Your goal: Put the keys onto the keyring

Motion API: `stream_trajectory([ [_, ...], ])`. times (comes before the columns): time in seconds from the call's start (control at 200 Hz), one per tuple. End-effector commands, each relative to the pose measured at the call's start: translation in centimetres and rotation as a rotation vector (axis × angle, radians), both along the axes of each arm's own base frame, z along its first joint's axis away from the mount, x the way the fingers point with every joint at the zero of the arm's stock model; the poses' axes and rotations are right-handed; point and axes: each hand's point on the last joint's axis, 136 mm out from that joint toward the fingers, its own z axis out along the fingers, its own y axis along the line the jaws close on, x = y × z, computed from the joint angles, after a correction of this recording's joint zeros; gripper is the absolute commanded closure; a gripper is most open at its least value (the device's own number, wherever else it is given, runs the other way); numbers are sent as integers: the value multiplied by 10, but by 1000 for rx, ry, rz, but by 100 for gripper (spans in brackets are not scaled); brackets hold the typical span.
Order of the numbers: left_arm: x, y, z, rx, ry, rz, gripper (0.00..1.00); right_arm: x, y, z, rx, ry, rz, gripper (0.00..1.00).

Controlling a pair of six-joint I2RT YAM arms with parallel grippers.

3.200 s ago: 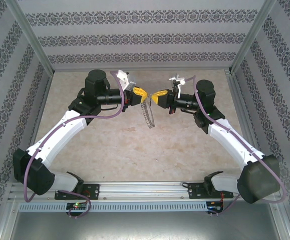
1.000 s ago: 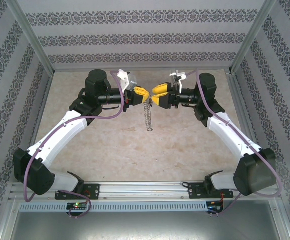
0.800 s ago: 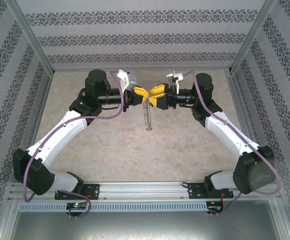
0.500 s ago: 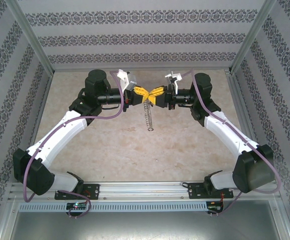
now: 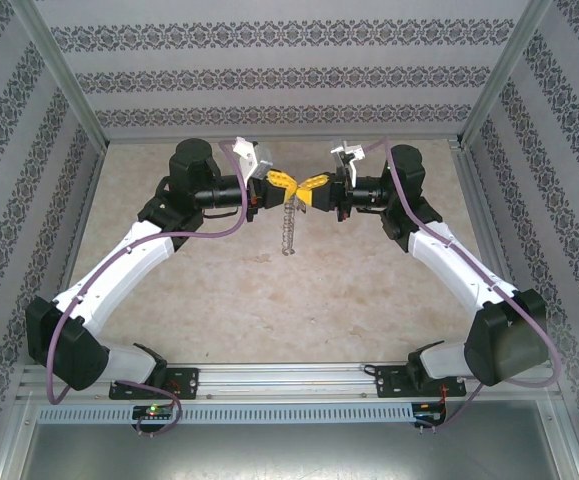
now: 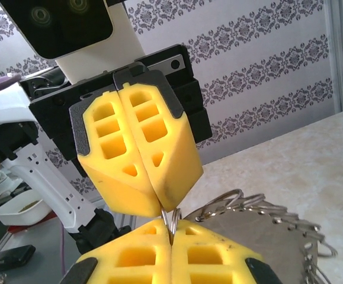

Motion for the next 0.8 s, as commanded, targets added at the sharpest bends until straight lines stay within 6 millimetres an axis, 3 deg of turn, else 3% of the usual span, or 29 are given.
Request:
stream_trajectory([
  [0.0, -5, 7, 27, -35, -98, 55, 82, 7, -7, 14, 11, -15, -30, 100],
  [0.185, -9, 23, 31, 4, -123, 123, 63, 16, -15, 11, -20, 18, -64, 100],
  [0.305, -10, 31, 24, 60, -103, 140, 56, 22, -17, 7, -73, 30, -80, 100],
  [0.47, -12, 34, 12, 128, -45, 105, 52, 25, -19, 11, -112, 12, -96, 100],
  [0.645, -9, 35, -2, 166, 52, 29, 51, 16, -20, 20, -125, -17, -69, 100],
  [0.794, -12, 31, -2, 149, 114, -77, 51, 8, -20, 23, -128, -27, -37, 100],
])
